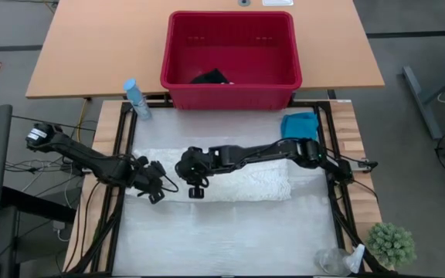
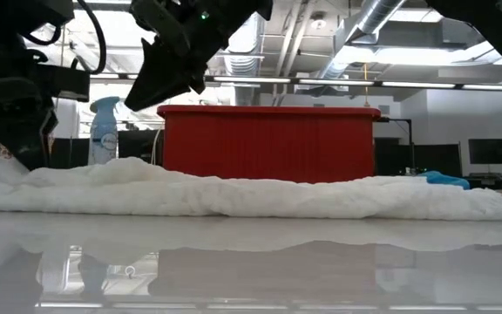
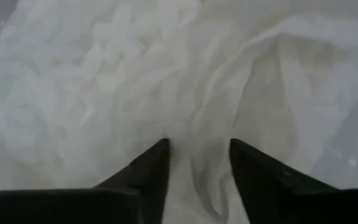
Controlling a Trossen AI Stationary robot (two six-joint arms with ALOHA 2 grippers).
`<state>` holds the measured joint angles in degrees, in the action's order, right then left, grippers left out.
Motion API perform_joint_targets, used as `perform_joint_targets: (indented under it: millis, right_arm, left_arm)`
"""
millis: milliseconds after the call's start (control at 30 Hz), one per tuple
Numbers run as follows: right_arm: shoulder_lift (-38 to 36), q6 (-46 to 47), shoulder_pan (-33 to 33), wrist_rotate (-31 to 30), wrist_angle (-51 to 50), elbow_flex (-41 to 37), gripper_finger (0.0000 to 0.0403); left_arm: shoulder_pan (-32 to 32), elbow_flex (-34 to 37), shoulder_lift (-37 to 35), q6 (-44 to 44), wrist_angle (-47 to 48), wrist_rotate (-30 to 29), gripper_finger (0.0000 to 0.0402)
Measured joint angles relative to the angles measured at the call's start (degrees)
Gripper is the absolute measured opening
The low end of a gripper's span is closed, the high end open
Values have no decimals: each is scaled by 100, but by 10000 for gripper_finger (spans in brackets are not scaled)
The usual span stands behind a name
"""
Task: Fold laundry
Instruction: Fold the white blouse
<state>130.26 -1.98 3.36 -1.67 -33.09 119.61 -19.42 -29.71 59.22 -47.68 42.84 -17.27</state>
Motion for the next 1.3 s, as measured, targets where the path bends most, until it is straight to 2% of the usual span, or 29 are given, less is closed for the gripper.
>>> perform_joint_targets:
  millis: [233,300,467,900,1033,1167,1300]
  right_arm:
    - [0,-55,-2,0,-277,0,93]
    - [0,-154,4,2,-316,0,93]
    - [-68,-302,2,13,-411,0,91]
    - [-68,-470,-4,80,-440,0,90]
    - [-68,-455,-20,559,-353,0,90]
    - [-66,-501,-20,626,-77,0,90]
    - [-65,-598,-20,630,265,-6,90]
  left_arm:
    - [-2,-19,-36,-172,-71,22,28]
    - [-35,-87,-75,-160,-67,20,8]
    - [-179,-282,-152,-19,-52,42,7]
    - [-1088,-319,-153,259,93,56,2]
    - [-1241,-278,-149,376,127,40,6]
    - [-1305,-169,-149,430,104,-152,14]
    - [-1300,-96,-148,505,109,-109,37]
